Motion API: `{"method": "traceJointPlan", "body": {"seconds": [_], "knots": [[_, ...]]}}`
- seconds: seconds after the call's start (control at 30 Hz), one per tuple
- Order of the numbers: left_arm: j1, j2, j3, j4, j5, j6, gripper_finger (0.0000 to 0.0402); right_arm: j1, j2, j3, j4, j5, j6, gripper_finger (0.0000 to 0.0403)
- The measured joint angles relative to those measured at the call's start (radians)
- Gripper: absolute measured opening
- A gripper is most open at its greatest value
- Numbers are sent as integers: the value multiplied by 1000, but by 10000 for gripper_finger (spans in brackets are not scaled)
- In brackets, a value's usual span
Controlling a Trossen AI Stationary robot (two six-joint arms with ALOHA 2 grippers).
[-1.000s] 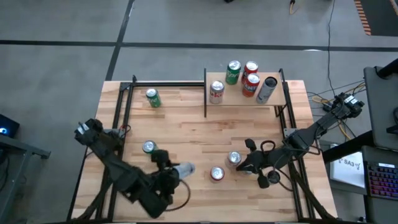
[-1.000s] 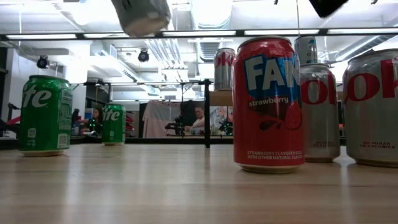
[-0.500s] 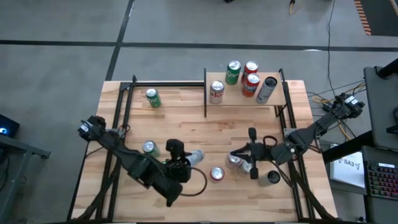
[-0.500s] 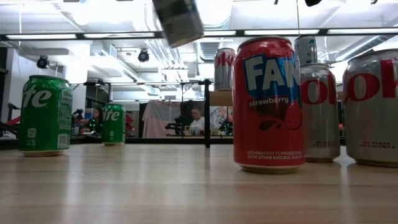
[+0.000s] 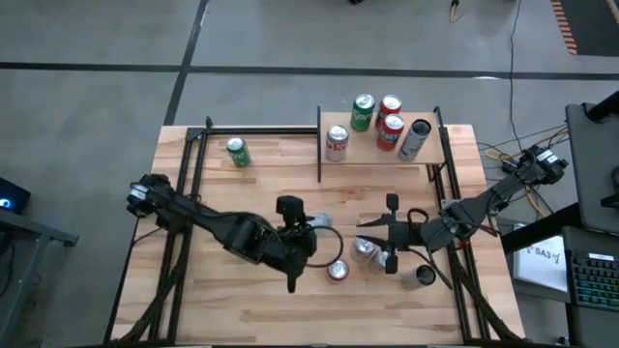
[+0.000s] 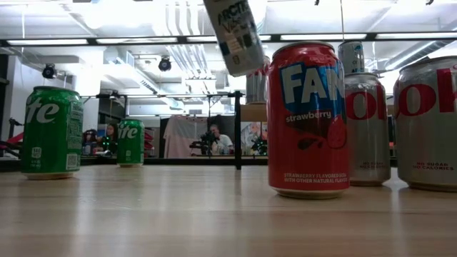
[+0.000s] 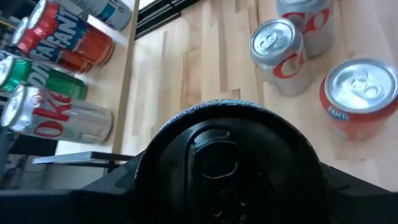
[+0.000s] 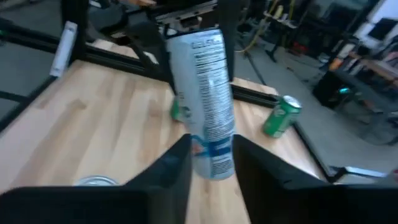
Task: Place canned beverage on shelf
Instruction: Put the left white soda can on the shelf aligned in front of the other white soda can
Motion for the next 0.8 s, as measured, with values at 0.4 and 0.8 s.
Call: {"method": "traceJointPlan", "body": {"seconds": [0.4,0.8], "knots": [[57,0,0,100,21,83,236,-37,96,69,-29,42,-72,262],[86,4,0,246,48,165,236,-110,180,182,-145,8,-9,277]]}}
